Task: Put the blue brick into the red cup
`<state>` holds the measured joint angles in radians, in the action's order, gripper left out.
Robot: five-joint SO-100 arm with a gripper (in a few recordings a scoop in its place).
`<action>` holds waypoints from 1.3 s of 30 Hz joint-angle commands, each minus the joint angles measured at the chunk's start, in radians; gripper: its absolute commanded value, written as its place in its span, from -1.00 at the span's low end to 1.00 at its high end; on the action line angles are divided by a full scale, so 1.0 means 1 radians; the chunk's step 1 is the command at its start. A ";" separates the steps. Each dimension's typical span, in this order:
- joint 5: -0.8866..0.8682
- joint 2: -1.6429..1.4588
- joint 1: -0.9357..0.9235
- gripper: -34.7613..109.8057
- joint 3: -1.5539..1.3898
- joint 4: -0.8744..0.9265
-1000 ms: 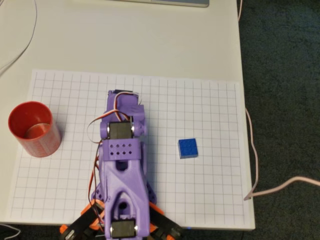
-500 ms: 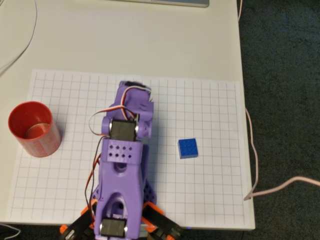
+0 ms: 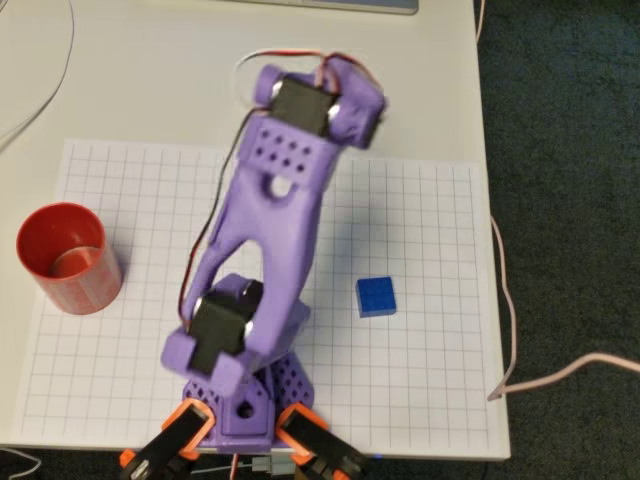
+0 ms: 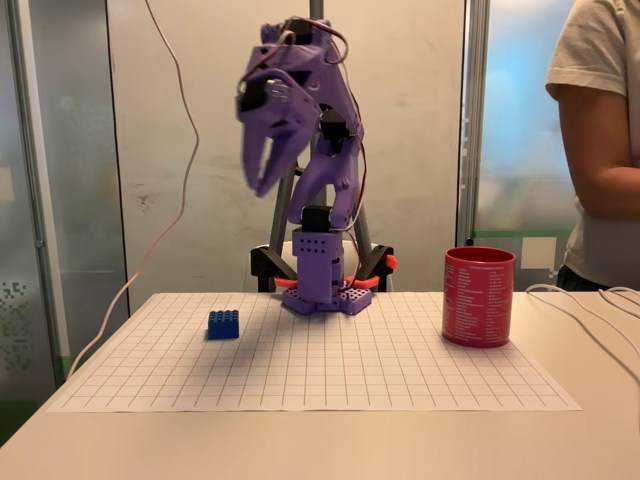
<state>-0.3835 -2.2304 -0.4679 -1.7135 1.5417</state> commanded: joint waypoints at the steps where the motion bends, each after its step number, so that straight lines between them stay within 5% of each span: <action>1: -0.018 0.034 -0.164 -0.52 -0.060 -0.046; 14: -0.114 -0.181 -0.488 -0.52 -0.595 -0.261; 34: -0.156 -0.055 -0.472 -0.52 -0.687 -0.150; 35: -0.150 -0.052 -0.457 -0.46 -0.678 -0.141; 37: -0.186 -0.051 -0.426 0.17 -0.672 -0.109; 39: -0.206 -0.048 -0.430 0.23 -0.680 -0.092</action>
<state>-0.5568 -2.2672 -0.8974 -2.4421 1.4174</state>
